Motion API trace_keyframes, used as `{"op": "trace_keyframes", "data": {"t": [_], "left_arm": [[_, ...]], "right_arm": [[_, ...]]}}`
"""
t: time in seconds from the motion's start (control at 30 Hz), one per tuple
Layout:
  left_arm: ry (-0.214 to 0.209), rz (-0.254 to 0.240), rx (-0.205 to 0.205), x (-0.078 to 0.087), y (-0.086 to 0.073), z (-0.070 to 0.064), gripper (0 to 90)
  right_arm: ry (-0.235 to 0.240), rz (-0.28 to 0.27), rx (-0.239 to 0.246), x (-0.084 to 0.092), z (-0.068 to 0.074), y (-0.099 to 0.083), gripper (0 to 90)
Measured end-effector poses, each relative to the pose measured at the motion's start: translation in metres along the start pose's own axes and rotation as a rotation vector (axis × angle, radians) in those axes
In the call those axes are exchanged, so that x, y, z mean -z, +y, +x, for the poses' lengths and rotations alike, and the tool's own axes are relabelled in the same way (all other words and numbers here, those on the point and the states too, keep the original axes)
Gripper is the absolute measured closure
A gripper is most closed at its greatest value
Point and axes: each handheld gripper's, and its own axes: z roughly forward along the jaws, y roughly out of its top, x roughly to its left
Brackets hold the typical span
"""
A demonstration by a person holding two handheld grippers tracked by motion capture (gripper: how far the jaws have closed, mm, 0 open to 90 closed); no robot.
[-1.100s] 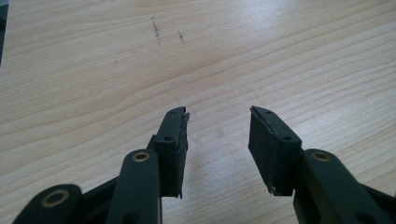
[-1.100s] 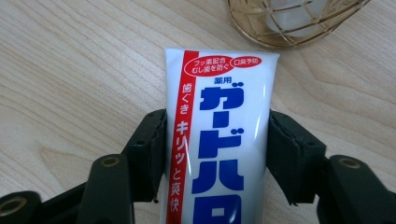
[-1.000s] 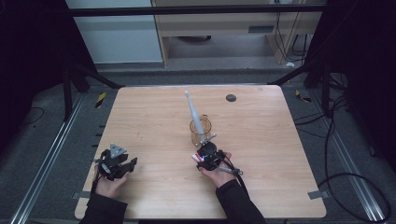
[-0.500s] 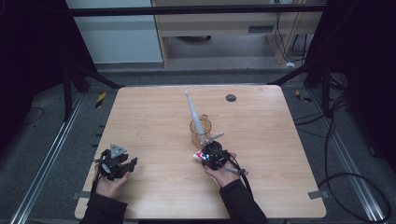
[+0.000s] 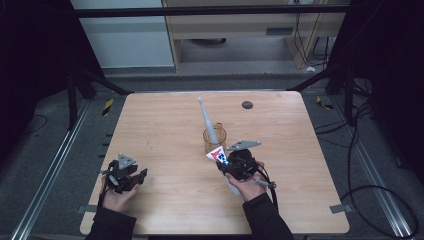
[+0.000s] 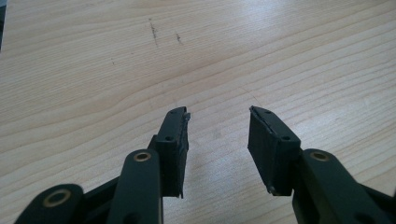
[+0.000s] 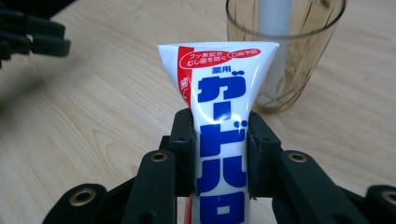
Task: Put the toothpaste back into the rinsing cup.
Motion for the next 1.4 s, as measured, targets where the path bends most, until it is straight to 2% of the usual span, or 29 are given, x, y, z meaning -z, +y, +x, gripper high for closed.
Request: {"op": "trace_keyframes", "data": {"t": [0.2,0.47,0.63,0.87,1.23,1.4], "left_arm": [[0.002,-0.009,-0.002,0.001,0.000,-0.001,57.4],[0.005,-0.015,-0.002,0.001,0.000,-0.001,57.6],[0.005,-0.018,0.000,0.002,0.000,-0.001,57.7],[0.006,-0.021,0.003,0.002,0.000,0.000,57.8],[0.006,-0.025,0.006,0.001,0.000,0.000,58.0],[0.007,-0.026,0.005,0.001,0.000,0.000,58.1]], "right_arm": [[0.016,-0.135,-0.007,0.012,-0.003,0.004,68.7],[0.017,-0.277,-0.023,0.023,-0.004,0.013,68.8],[0.012,-0.335,-0.029,0.026,-0.006,0.019,68.8],[-0.005,-0.429,-0.067,0.028,-0.013,0.027,68.7],[-0.028,-0.517,-0.099,0.027,-0.024,0.043,68.7],[-0.035,-0.553,-0.099,0.025,-0.029,0.049,68.7]]}}
